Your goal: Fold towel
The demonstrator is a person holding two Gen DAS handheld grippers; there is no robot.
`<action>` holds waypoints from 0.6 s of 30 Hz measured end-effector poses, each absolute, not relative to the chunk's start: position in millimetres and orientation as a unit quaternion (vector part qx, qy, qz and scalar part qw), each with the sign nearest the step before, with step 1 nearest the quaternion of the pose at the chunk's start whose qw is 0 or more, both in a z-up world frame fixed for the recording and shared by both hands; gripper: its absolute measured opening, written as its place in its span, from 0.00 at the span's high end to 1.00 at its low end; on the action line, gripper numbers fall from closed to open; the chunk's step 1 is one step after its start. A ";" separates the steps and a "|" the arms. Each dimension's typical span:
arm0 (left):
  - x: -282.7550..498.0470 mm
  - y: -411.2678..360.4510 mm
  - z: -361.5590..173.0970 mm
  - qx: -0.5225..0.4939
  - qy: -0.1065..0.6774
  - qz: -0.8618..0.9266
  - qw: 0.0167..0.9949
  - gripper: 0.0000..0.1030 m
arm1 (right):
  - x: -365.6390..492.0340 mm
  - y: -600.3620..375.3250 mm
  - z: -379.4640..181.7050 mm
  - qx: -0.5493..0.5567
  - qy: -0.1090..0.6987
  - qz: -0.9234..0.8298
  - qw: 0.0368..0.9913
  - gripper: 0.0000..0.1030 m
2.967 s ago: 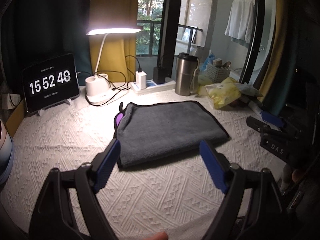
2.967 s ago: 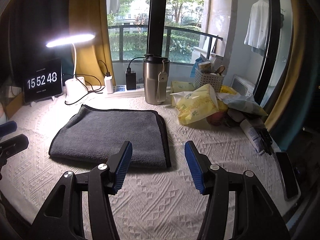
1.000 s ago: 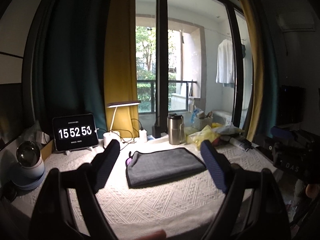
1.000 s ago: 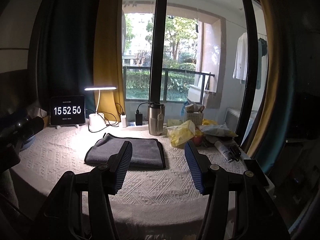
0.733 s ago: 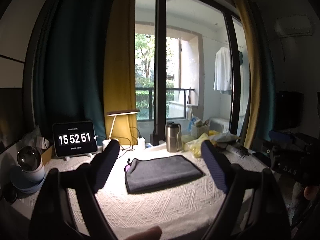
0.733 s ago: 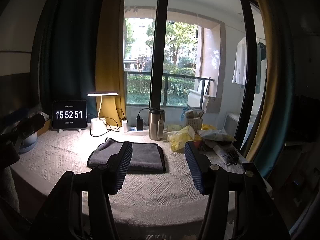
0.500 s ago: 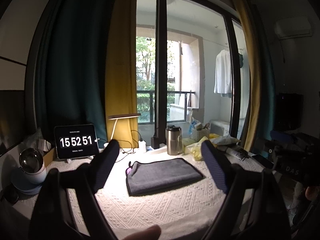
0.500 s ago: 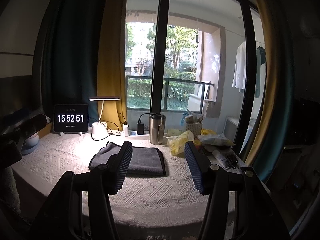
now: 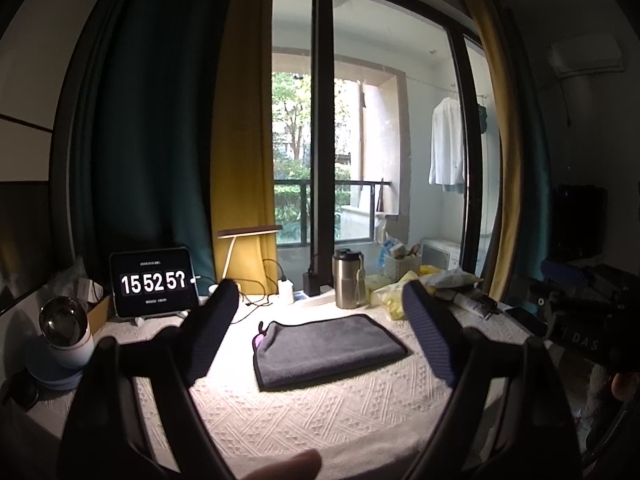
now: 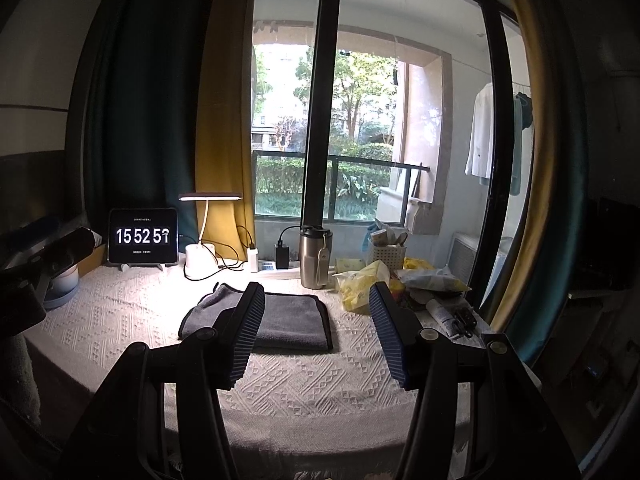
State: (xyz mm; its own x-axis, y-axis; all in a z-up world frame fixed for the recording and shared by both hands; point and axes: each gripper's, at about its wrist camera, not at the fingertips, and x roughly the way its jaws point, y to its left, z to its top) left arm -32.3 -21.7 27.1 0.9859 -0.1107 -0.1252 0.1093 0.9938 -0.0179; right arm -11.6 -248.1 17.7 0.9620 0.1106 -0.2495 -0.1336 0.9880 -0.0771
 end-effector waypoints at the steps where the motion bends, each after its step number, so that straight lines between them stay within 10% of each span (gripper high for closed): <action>1: -31.9 -22.0 26.9 -0.005 0.065 -0.053 0.996 0.18 | -11.1 -247.6 17.3 -0.047 0.124 0.062 0.989 0.44; 18: -32.0 -22.4 26.6 -0.004 0.068 -0.057 0.996 0.18 | -7.7 -245.4 14.3 -0.049 0.130 0.065 0.988 0.44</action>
State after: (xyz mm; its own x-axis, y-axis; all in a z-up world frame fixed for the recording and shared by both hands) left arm -32.0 -22.4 26.6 0.9843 -0.1146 -0.1341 0.1136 0.9934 -0.0148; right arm -7.7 -245.4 14.3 0.9575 0.1163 -0.2639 -0.1416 0.9868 -0.0789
